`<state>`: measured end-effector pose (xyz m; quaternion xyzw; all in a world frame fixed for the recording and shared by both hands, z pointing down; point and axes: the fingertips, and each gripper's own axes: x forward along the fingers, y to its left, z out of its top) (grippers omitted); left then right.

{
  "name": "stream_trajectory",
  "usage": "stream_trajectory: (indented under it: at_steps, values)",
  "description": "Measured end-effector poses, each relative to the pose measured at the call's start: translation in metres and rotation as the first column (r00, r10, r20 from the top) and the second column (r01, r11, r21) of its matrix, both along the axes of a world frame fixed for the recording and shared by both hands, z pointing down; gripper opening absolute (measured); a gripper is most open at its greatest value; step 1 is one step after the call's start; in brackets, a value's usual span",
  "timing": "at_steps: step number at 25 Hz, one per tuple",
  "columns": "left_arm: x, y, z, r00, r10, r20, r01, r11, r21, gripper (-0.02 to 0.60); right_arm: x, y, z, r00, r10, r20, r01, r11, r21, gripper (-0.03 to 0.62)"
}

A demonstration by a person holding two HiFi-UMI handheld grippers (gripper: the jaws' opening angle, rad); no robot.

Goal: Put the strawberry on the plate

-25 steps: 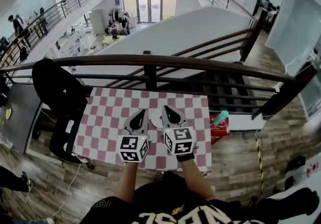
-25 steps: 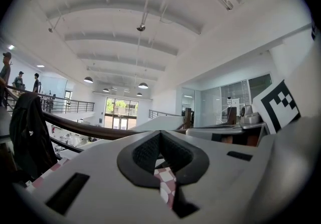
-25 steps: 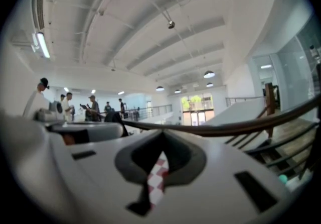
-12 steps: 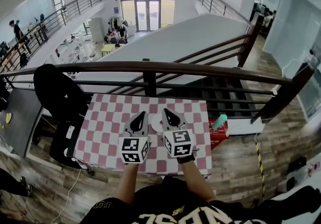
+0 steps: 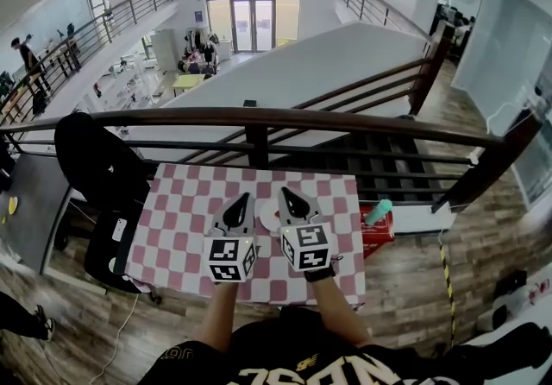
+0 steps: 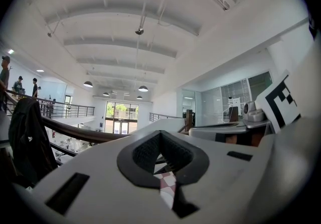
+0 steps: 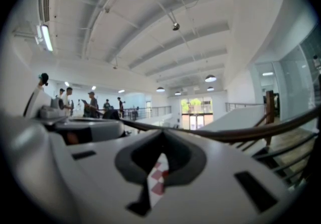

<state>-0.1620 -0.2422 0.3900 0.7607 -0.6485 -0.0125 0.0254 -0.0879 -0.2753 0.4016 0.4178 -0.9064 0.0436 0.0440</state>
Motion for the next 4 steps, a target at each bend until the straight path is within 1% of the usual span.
stream_trajectory:
  at_steps: [4]
  values:
    - [-0.0042, -0.0119, 0.0055, 1.000, 0.002, -0.004, -0.002, 1.000, -0.006, 0.008, -0.0038, -0.0118, 0.0064, 1.000, 0.001, -0.007, -0.001, 1.000, -0.005, 0.017]
